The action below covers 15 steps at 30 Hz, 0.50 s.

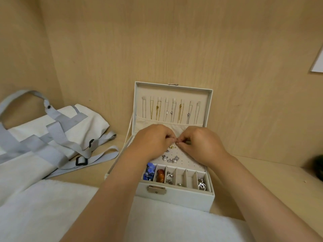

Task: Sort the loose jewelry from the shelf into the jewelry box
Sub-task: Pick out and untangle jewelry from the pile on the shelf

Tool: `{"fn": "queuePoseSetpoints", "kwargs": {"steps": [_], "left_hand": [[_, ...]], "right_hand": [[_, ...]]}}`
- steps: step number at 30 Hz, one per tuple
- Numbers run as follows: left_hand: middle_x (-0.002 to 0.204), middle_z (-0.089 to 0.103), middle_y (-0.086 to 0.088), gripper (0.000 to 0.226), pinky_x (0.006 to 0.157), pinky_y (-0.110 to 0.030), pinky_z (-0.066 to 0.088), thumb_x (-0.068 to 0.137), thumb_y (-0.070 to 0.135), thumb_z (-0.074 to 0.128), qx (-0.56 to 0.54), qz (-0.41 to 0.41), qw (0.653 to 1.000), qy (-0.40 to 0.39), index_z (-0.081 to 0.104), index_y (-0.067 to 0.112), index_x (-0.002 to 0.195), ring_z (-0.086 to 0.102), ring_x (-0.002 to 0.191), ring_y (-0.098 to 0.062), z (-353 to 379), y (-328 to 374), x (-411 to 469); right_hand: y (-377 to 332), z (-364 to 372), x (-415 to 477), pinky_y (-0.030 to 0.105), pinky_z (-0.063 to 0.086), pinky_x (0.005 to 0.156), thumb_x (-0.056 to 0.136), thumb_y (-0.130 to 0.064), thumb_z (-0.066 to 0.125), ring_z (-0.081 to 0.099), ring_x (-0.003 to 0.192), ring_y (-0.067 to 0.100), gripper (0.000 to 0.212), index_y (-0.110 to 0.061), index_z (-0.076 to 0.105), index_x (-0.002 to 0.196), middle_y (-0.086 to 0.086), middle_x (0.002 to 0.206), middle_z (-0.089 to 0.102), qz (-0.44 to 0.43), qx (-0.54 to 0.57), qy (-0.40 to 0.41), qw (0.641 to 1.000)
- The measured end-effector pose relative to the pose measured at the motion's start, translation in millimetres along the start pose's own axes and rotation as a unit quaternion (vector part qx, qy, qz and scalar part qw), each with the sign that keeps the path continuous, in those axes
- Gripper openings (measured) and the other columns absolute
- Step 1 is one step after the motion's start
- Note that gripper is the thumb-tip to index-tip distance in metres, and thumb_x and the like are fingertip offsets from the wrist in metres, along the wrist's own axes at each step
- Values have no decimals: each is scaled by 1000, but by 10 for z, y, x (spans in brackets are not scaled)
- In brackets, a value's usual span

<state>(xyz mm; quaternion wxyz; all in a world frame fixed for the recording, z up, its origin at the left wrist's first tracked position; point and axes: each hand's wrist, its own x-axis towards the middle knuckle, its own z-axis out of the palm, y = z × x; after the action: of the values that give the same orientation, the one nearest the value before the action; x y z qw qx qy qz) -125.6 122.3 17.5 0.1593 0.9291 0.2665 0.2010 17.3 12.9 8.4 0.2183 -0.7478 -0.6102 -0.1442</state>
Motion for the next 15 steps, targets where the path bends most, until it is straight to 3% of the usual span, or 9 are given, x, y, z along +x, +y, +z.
{"fn": "queuePoseSetpoints", "kwargs": {"steps": [3,8,11,15], "left_hand": [[99,72,13,20,80,-32,54,99,32,55,-99,-23,995,11,74,33,105,66,87,-9,-23,-43,13],[85,75,10,16,65,-38,58,96,16,60,-287,-51,956,18,68,29,100,69,74,-23,-37,26,11],[88,77,6,9,52,-23,48,96,16,62,-366,-57,929,10,65,20,103,57,59,-14,-71,91,-20],[91,77,4,13,44,-15,39,97,24,61,-437,-76,896,11,69,17,103,59,60,-12,-104,162,-52]], "right_hand": [[15,-41,19,30,52,72,90,-37,65,61,86,7,12,-35,76,95,-15,94,67,-16,5,-45,999],[47,-102,32,34,55,81,90,-24,63,63,89,5,15,-36,73,94,-17,97,67,16,64,-93,993],[57,-127,34,26,52,75,92,-20,65,61,78,-2,17,-36,69,89,-17,87,67,55,169,-41,983],[-2,-238,60,22,50,65,85,-7,75,58,62,-1,20,-25,71,93,-6,86,70,74,379,37,922]]}}
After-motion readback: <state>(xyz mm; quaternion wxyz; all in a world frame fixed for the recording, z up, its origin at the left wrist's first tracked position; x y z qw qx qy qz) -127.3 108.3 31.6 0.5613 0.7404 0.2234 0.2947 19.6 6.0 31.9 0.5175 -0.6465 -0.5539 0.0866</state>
